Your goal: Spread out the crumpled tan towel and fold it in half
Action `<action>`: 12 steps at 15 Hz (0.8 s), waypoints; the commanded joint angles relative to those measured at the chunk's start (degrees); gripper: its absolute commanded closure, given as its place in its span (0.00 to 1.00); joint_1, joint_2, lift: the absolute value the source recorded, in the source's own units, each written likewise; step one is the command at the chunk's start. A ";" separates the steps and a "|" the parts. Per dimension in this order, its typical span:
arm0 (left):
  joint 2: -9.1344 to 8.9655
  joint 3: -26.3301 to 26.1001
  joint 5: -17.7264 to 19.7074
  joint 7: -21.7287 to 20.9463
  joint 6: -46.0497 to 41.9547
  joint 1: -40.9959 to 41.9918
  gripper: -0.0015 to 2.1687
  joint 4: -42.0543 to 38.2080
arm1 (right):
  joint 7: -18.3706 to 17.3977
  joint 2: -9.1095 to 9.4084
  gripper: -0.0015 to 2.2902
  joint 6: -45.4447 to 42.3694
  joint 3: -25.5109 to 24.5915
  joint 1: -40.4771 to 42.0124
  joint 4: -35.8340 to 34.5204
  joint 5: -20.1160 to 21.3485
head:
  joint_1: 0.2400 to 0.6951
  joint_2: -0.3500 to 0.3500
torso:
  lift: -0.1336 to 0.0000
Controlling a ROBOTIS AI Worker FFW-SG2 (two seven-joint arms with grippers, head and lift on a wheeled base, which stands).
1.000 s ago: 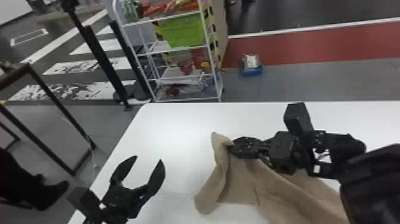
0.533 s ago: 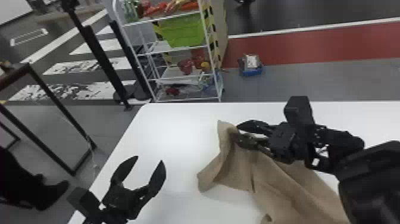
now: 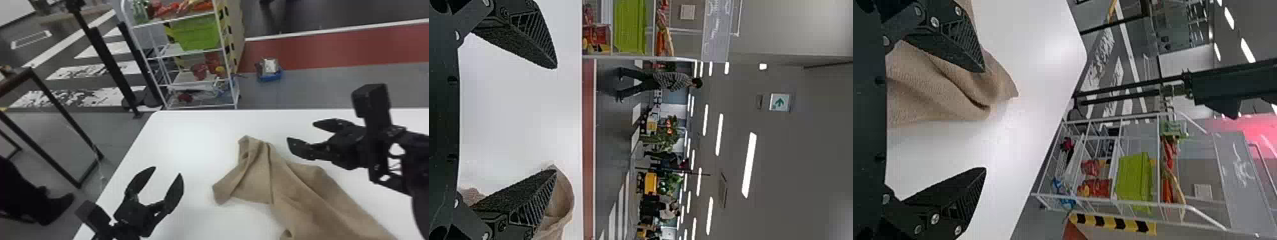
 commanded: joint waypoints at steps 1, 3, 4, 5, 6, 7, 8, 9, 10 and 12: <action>-0.15 -1.54 -0.43 -0.16 0.00 0.01 0.09 0.02 | -0.12 0.14 0.03 -10.25 -5.87 4.18 -3.83 2.11 | 1.00 1.00 | 0.07; -0.15 -3.65 -1.48 -1.03 0.00 0.10 0.10 0.02 | -1.00 0.14 0.03 -16.93 -11.50 5.50 -2.78 4.75 | 1.00 1.00 | 0.07; -0.15 -4.88 -2.19 -1.03 0.00 0.27 0.10 0.02 | -1.18 0.14 0.03 -20.44 -14.93 6.11 -2.07 4.40 | 1.00 0.92 | 0.07; -0.15 -6.02 -2.98 -0.95 0.00 0.36 0.10 0.11 | -3.11 0.14 0.03 -21.15 -18.27 6.55 -1.55 4.13 | 1.00 0.87 | 0.07; -0.15 -6.99 -3.86 -0.59 0.17 0.36 0.10 0.46 | -5.57 0.14 0.03 -21.85 -20.64 6.73 -0.75 3.96 | 1.00 0.82 | 0.07; -0.15 -7.96 -5.88 -0.24 0.52 0.36 0.10 0.37 | -7.07 0.14 0.03 -23.25 -23.45 6.64 0.48 3.60 | 1.00 0.76 | 0.07; -0.15 -8.57 -7.11 0.02 2.63 0.36 0.10 0.11 | -7.42 0.14 0.03 -24.13 -25.74 6.55 1.62 3.08 | 1.00 0.65 | 0.07; -0.15 -8.75 -7.55 0.02 6.15 0.27 0.10 -0.16 | -7.51 0.14 0.03 -24.13 -27.67 6.55 2.06 2.11 | 1.00 0.59 | 0.07; -0.15 -9.10 -8.25 0.02 8.78 0.27 0.10 -0.60 | -7.51 0.14 0.03 -24.13 -29.43 6.81 2.23 1.50 | 1.00 0.54 | 0.07; -0.15 -10.51 -10.54 0.64 15.99 0.27 0.10 -2.09 | -7.51 0.14 0.03 -24.49 -34.00 6.55 2.85 -0.61 | 1.00 0.47 | 0.07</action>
